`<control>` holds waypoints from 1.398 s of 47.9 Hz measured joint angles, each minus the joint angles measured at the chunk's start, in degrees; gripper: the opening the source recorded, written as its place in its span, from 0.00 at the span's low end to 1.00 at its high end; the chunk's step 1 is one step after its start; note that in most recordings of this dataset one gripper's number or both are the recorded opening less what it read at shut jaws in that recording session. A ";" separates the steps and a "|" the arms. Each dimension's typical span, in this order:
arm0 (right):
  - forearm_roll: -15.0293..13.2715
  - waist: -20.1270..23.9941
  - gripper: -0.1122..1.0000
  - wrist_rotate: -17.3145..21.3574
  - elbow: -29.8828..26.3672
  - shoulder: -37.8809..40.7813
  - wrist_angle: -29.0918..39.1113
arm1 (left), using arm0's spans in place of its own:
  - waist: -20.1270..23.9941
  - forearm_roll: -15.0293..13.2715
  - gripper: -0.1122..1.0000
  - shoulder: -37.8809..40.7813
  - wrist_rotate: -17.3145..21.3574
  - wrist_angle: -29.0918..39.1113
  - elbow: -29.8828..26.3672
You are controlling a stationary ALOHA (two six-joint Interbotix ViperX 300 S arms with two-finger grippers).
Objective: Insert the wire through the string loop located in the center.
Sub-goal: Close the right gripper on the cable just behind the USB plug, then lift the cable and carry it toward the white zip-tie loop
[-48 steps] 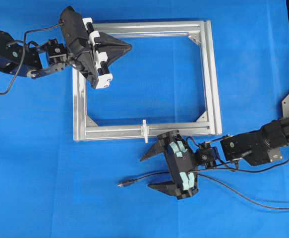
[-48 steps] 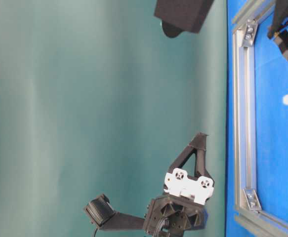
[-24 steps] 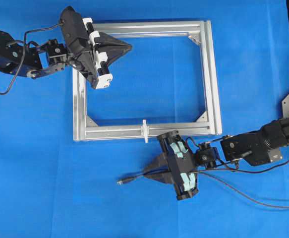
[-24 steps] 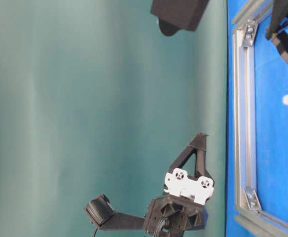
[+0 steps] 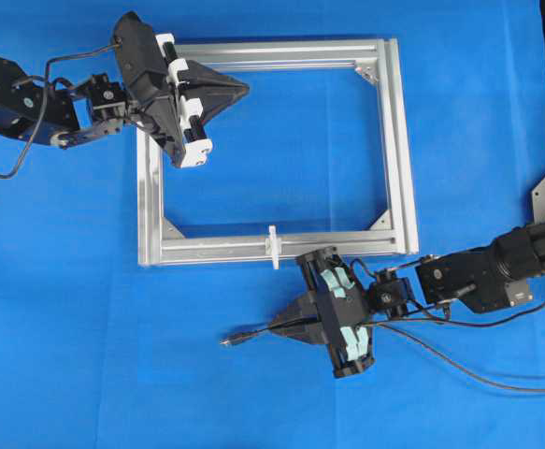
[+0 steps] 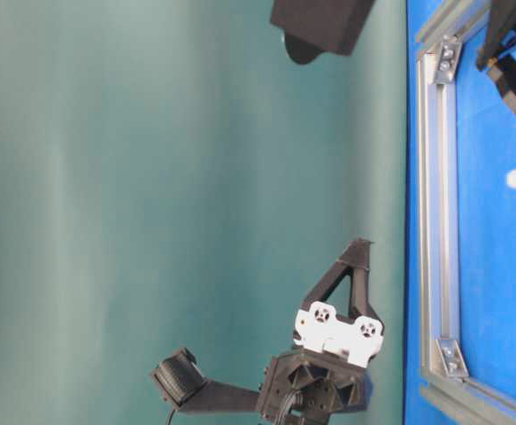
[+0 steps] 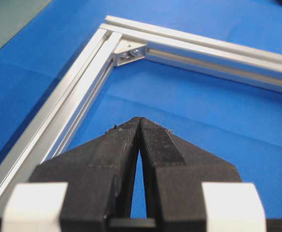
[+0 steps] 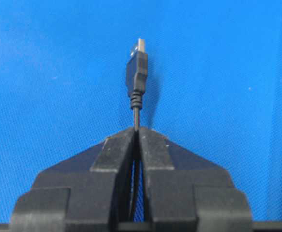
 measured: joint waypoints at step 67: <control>-0.09 0.26 0.08 -0.26 -1.05 -12.83 15.21 | 0.00 0.00 0.10 0.00 0.09 0.09 0.00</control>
